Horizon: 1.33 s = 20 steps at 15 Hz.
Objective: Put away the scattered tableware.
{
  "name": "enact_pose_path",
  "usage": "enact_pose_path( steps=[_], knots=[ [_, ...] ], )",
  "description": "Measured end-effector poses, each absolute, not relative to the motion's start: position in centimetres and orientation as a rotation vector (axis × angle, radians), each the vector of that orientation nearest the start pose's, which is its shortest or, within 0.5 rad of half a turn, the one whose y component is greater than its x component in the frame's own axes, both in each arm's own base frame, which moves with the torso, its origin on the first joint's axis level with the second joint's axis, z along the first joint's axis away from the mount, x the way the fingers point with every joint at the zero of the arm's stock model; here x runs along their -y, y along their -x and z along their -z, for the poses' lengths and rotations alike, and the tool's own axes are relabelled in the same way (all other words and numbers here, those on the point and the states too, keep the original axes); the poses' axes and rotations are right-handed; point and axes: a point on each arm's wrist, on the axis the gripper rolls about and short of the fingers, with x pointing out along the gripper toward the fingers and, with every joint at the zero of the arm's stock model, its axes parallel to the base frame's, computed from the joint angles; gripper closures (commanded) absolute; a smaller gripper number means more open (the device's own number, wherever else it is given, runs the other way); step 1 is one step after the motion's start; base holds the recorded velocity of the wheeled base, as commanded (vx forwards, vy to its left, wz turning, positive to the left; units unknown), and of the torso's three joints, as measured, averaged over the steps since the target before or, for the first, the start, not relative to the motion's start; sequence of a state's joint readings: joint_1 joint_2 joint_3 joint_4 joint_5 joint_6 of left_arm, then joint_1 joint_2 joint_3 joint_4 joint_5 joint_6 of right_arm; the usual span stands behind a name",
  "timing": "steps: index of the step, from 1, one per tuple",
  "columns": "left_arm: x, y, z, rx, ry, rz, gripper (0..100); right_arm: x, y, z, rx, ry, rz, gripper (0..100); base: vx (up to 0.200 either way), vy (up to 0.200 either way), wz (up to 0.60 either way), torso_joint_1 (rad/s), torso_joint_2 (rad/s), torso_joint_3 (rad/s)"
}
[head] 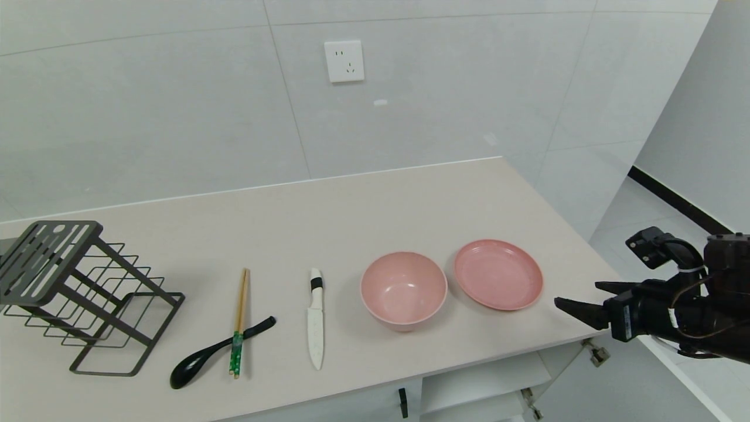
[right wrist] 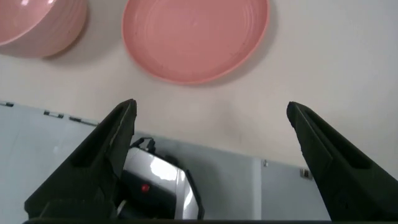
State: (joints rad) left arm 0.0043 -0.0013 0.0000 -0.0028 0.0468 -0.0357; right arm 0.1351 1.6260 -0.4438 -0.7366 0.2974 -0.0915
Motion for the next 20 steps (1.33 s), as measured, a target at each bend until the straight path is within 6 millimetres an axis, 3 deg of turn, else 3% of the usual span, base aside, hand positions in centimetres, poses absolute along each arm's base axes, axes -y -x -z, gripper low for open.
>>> enact_pose_path(
  steps=[11,20],
  knots=[
    [-0.1,2.3,-7.6,0.006,0.041,-0.051,0,-6.4,-33.8,-8.9,-0.404,0.062,-0.459,0,0.0,0.0,0.0,0.0,0.0,0.0],
    [-0.1,2.3,-7.6,0.007,0.043,-0.051,0,-6.8,-37.2,-7.2,-0.402,0.061,-0.45,0,0.0,0.0,0.0,0.0,0.0,0.0]
  ],
)
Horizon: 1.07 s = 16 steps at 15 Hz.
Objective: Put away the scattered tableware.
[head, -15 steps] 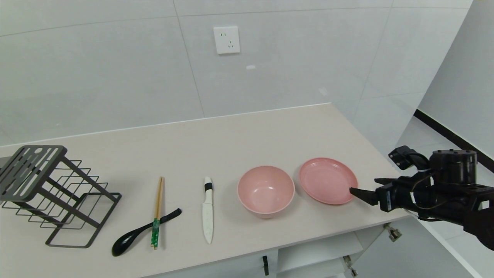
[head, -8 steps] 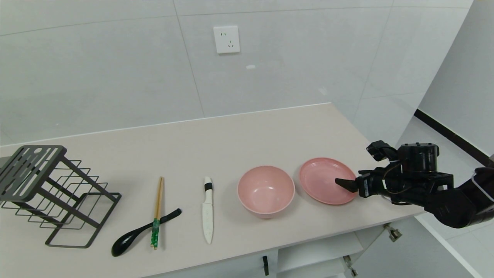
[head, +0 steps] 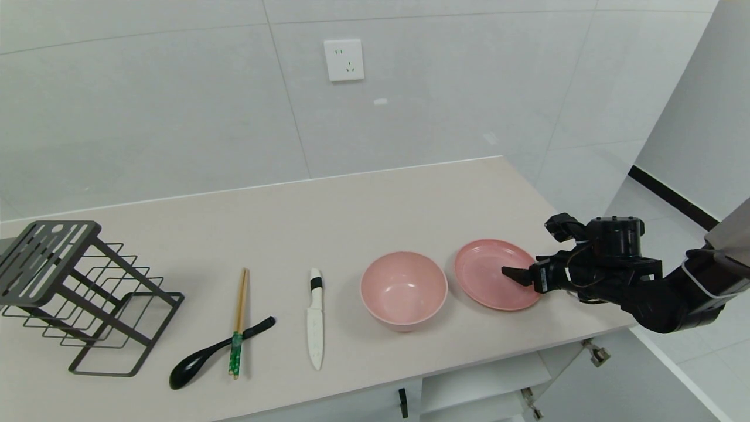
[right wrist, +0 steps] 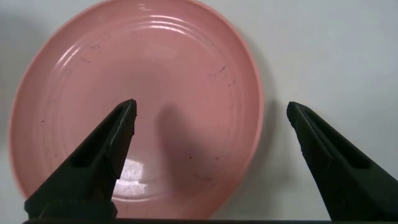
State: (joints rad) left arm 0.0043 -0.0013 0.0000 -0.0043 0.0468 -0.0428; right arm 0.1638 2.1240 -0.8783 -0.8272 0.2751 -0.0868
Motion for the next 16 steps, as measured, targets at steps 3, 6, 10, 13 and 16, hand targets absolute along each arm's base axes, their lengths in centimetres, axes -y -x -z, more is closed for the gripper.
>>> enact_pose_path(
  steps=[3,6,10,13,16],
  knots=[
    [-0.1,2.3,-7.6,0.007,0.042,-0.051,0,-7.2,-37.4,-6.7,-0.41,0.062,-0.462,0,0.0,0.0,0.0,0.0,0.0,0.0],
    [-0.1,2.3,-7.6,0.007,0.043,-0.051,0,-7.9,-36.9,-6.9,-0.41,0.066,-0.485,100,0.0,0.0,0.0,0.0,0.0,0.0],
    [-0.1,2.3,-7.6,0.007,0.042,-0.051,0,-7.9,-36.0,-6.4,-0.442,0.067,-0.481,100,0.0,0.0,0.0,0.0,0.0,0.0],
    [-0.1,2.3,-7.6,0.007,0.042,-0.051,0,-7.0,-36.1,-5.7,-0.461,0.06,-0.459,100,0.0,0.0,0.0,0.0,0.0,0.0],
    [-0.1,2.3,-7.6,0.006,0.04,-0.051,0,-6.7,-36.1,-6.1,-0.452,0.062,-0.446,100,0.0,0.0,0.0,0.0,0.0,0.0]
  ],
)
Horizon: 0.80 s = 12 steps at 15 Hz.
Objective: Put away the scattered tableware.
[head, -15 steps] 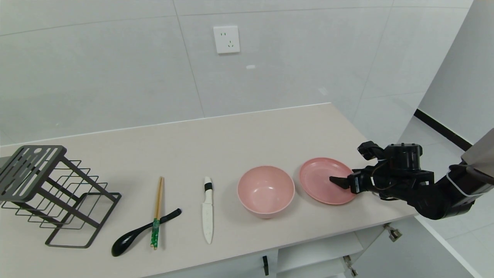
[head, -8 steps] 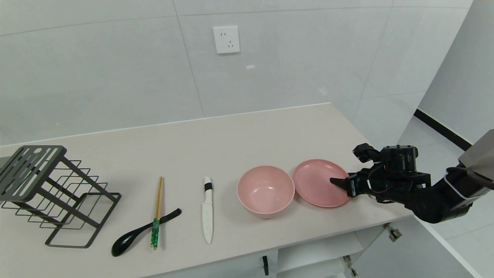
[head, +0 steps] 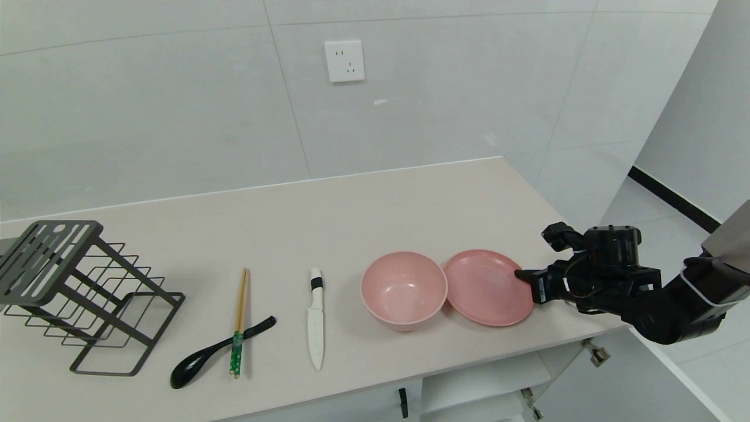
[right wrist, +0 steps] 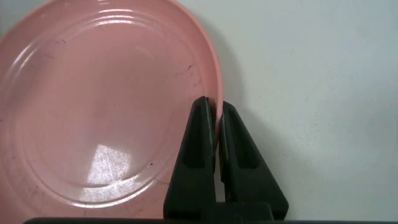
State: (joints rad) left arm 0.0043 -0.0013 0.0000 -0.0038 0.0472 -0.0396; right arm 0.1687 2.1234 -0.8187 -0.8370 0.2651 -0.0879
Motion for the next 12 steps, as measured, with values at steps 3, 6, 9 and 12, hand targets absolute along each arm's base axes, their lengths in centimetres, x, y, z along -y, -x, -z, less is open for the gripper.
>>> enact_pose_path(
  steps=[3,6,9,12],
  knots=[
    [-0.1,2.3,-7.6,0.006,0.037,-0.051,0,-6.7,-35.6,-8.5,-0.388,0.069,-0.44,100,0.0,0.0,0.0,0.0,0.0,0.0],
    [-0.1,2.3,-7.6,0.007,0.036,-0.051,0,-6.6,-33.6,-11.8,-0.307,0.074,-0.443,100,0.0,0.0,0.0,0.0,0.0,0.0],
    [-0.1,2.3,-7.6,0.006,0.031,-0.051,0,-6.0,-30.2,-13.6,-0.281,0.076,-0.446,100,0.0,0.0,0.0,0.0,0.0,0.0],
    [-0.1,2.3,-7.6,0.004,0.016,-0.045,0,-5.3,-26.7,-15.2,-0.242,0.078,-0.444,100,0.0,0.0,0.0,0.0,0.0,0.0]
  ],
)
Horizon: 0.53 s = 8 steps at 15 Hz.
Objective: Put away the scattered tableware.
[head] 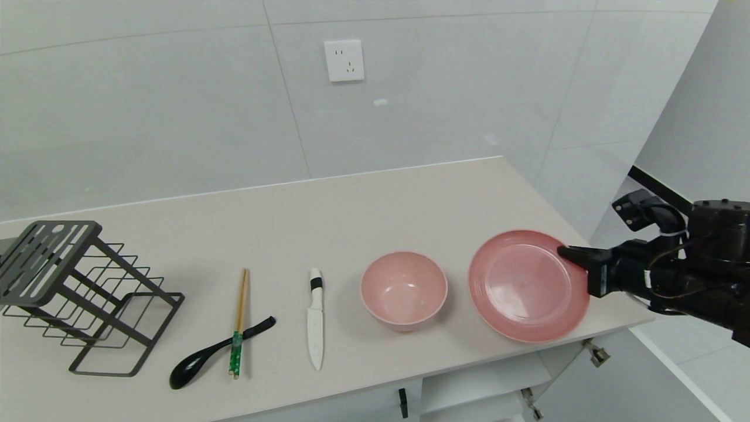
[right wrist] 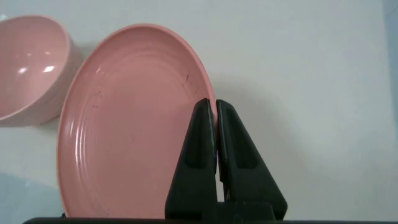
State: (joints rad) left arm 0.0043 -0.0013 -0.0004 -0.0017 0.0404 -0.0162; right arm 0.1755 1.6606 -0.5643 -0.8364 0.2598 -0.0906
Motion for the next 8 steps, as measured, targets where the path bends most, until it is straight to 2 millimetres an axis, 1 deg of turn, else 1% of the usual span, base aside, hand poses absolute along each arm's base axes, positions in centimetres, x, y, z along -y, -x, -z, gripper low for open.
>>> enact_pose_path(
  steps=[2,3,5,6,8],
  knots=[
    [0.0,2.3,-7.6,0.009,0.012,-0.023,0,-4.9,-24.3,-15.9,-0.217,0.08,-0.444,100,0.0,0.0,0.0,0.0,0.0,0.0],
    [0.0,2.3,-7.8,0.027,0.009,-0.002,0,-4.7,-23.6,-16.1,-0.206,0.08,-0.442,100,0.0,0.0,0.0,0.0,0.0,0.0],
    [0.0,2.5,-9.5,0.197,0.003,0.007,0,-4.4,-21.9,-16.8,-0.172,0.083,-0.441,100,0.0,0.0,0.0,0.0,0.0,0.0],
    [0.0,2.6,-10.1,0.25,0.0,0.009,0,-4.3,-21.2,-17.2,-0.155,0.085,-0.439,100,0.0,0.0,0.0,0.0,0.0,0.0],
    [0.1,2.6,-9.8,0.227,0.0,0.023,0,-3.9,-19.7,-17.7,-0.12,0.087,-0.435,100,0.0,0.0,0.0,0.0,0.0,0.0]
  ],
)
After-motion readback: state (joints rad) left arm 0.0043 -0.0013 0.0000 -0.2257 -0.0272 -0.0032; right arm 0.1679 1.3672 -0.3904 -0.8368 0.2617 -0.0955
